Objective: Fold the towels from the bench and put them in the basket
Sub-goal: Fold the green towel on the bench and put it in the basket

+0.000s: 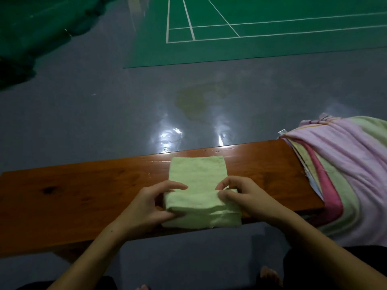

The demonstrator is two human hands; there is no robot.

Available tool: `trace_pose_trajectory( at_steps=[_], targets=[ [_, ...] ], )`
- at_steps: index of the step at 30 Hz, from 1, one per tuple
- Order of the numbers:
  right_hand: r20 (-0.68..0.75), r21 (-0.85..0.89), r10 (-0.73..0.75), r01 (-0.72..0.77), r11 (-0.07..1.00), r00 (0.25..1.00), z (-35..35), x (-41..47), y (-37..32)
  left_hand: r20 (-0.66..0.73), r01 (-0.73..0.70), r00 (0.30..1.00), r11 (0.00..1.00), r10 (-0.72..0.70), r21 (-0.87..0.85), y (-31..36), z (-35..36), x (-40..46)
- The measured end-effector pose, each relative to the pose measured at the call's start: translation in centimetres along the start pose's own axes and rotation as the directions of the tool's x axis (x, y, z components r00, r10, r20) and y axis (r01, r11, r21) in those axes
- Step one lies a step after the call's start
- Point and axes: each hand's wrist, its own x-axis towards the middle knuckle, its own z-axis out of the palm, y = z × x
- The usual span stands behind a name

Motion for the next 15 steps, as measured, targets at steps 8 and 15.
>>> trace_pose_trajectory(
  at_steps=[8, 15],
  targets=[
    [0.134, 0.128, 0.030, -0.047, 0.991, 0.990, -1.3, 0.3, -1.0, -0.226, -0.017, 0.974, 0.992, -0.013, -0.128, -0.6, 0.4, 3.2],
    [0.033, -0.256, -0.160, 0.163, 0.953, 0.987, -1.5, 1.2, 0.5, -0.231, 0.145, 0.942, 0.916, -0.243, -0.375, -0.9, 0.8, 5.7]
  ],
)
